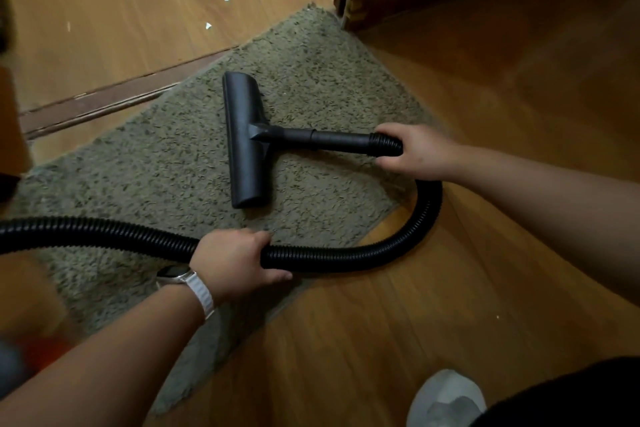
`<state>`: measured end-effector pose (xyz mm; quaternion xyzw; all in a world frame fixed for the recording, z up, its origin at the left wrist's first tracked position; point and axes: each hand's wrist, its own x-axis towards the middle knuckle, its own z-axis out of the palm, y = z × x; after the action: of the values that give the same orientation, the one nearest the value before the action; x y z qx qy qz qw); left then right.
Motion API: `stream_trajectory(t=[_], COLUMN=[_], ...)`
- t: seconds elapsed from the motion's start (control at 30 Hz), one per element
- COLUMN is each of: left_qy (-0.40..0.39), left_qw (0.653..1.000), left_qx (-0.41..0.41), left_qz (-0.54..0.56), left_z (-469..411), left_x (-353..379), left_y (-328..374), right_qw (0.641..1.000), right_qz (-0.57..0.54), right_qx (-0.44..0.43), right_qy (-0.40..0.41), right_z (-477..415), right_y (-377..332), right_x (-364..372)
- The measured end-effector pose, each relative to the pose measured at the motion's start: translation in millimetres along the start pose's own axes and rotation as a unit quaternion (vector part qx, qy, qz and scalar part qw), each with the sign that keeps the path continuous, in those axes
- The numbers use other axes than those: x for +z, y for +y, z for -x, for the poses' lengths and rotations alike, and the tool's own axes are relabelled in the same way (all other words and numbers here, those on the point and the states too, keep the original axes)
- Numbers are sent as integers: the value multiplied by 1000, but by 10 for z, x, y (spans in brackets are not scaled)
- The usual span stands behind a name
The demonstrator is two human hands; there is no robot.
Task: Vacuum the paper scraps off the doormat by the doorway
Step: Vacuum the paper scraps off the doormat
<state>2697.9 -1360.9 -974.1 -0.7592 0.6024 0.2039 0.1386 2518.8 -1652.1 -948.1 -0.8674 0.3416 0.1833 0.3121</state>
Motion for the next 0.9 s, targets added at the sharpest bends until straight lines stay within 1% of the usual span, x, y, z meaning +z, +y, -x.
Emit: stream_trajectory(t=[0.13, 0.27, 0.4, 0.47, 0.53, 0.63, 0.77, 0.9], left_qy=[-10, 15, 55, 82, 92, 98, 109, 113], left_qw=[1000, 996, 977, 969, 970, 980, 989, 991], left_qx=[3, -1, -66, -82, -80, -59, -37, -43], left_qz=[10, 85, 195, 218, 209, 162, 92, 65], left_z=[39, 151, 237, 275, 348, 534, 869, 1283], left_x=[25, 30, -84, -185, -288, -479, -772, -1042], left_y=[33, 48, -25, -101, -199, -392, -737, -1093], right_qw=[1000, 999, 989, 981, 970, 952, 926, 901], right_qz=[15, 38, 135, 177, 218, 256, 284, 296], right_qx=[3, -11, -40, -65, -95, -158, -238, -306], right_qy=[0, 16, 39, 49, 54, 58, 71, 83], right_z=[-38, -55, 28, 103, 206, 370, 509, 564], right_y=[31, 28, -25, -113, -273, -628, -1258, -1921], right_x=[89, 87, 25, -32, -123, -269, -385, -379])
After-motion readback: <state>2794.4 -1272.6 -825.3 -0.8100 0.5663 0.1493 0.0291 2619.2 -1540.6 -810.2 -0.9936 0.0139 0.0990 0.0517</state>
